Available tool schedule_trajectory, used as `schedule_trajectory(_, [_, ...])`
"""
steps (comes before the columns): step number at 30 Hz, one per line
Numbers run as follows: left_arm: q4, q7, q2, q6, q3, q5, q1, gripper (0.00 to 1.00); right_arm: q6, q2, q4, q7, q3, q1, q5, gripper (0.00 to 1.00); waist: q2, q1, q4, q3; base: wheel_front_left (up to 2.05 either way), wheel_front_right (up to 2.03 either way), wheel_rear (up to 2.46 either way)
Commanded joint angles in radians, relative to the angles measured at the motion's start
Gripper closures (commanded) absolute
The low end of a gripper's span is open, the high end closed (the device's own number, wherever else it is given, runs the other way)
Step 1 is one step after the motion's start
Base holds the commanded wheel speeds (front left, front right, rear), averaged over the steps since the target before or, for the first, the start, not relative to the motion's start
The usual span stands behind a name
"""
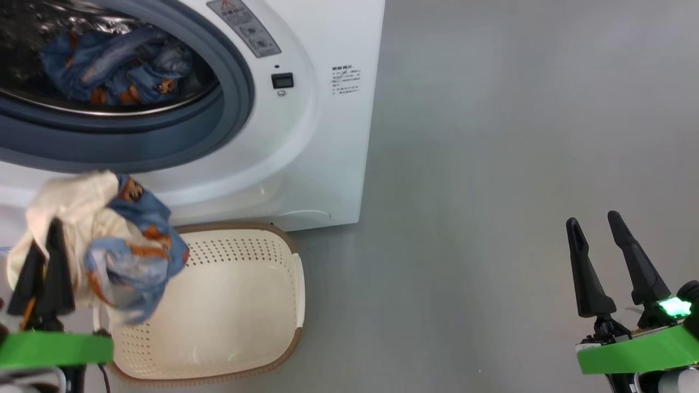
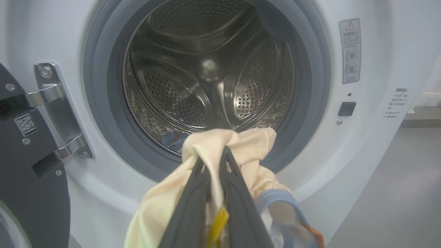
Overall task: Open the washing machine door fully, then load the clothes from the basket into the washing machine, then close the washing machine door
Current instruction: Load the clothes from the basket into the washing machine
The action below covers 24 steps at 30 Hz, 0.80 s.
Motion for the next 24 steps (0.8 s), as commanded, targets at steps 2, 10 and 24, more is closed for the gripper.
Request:
schedule_trajectory(2, [-0.002,0.016,0.052,0.009,0.037,0.014,-0.096,1.00,0.006,-0.012,-0.027,-0.008,0.018,-0.031,0.005,0.00,0.0000,0.0000,-0.005,0.030,0.00,0.00,0.00])
schedule_trajectory(10, [0.103,0.062,0.106,-0.003,0.027,0.022,-0.299,1.00,0.006,0.002,-0.024,-0.008,0.033,-0.065,0.004,0.00,0.0000,0.0000,-0.030,0.085,0.00,0.00,0.00])
schedule_trajectory(24, [0.413,0.079,0.163,-0.038,-0.025,0.059,-0.622,1.00,0.006,0.027,-0.022,-0.008,0.054,-0.107,0.000,0.00,0.0000,0.0000,-0.086,0.178,0.00,0.00,0.00])
